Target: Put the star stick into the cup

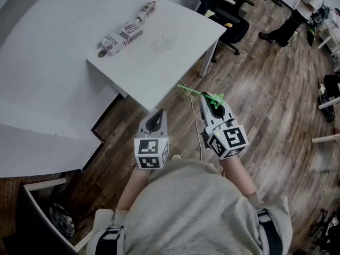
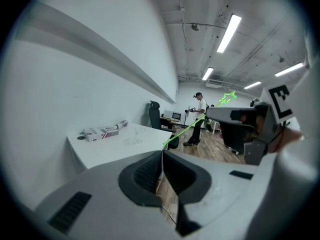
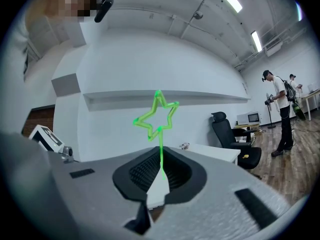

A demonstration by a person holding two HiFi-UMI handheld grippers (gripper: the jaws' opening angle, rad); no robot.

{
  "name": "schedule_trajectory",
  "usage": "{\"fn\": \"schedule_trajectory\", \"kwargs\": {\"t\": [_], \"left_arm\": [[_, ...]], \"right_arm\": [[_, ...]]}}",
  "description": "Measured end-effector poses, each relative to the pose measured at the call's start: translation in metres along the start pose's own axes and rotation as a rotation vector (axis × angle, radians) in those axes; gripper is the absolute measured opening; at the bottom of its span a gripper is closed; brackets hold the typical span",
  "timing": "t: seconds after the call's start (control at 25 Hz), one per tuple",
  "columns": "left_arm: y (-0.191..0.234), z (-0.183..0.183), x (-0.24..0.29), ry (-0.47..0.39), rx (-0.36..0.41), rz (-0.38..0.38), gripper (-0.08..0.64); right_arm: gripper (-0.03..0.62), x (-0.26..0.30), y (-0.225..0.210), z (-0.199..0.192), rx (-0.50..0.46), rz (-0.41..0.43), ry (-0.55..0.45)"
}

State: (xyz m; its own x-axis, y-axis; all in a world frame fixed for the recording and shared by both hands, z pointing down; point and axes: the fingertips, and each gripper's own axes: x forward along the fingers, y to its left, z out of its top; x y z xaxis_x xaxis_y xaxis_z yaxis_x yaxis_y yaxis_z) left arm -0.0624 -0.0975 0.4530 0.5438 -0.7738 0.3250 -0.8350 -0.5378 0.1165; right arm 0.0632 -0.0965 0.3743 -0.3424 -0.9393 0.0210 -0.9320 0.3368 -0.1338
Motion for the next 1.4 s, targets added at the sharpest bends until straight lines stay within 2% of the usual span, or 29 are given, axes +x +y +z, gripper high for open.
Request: {"fn": "schedule_trajectory", "kwargs": {"t": [0.68, 0.92, 1.12, 1.4], "left_arm": [[0.026, 0.003, 0.031, 0.025, -0.024, 0.027, 0.009], [0.046, 0.01, 0.067, 0.021, -0.035, 0.059, 0.009], [0.058, 0.029, 0.105, 0.015, -0.019, 0.061, 0.009], [0.08, 0.051, 0.156, 0.013, -0.036, 0.076, 0.009]], "right_arm": [[0.011, 0.044, -0.016, 0.001, 0.015, 0.01, -0.003], [0.011, 0.082, -0.036, -0.001, 0.011, 0.031, -0.008], [0.011, 0.121, -0.06, 0.006, 0.007, 0.044, -0.012], [0.011, 0.174, -0.095, 0.014, -0.005, 0.055, 0.003]]}}
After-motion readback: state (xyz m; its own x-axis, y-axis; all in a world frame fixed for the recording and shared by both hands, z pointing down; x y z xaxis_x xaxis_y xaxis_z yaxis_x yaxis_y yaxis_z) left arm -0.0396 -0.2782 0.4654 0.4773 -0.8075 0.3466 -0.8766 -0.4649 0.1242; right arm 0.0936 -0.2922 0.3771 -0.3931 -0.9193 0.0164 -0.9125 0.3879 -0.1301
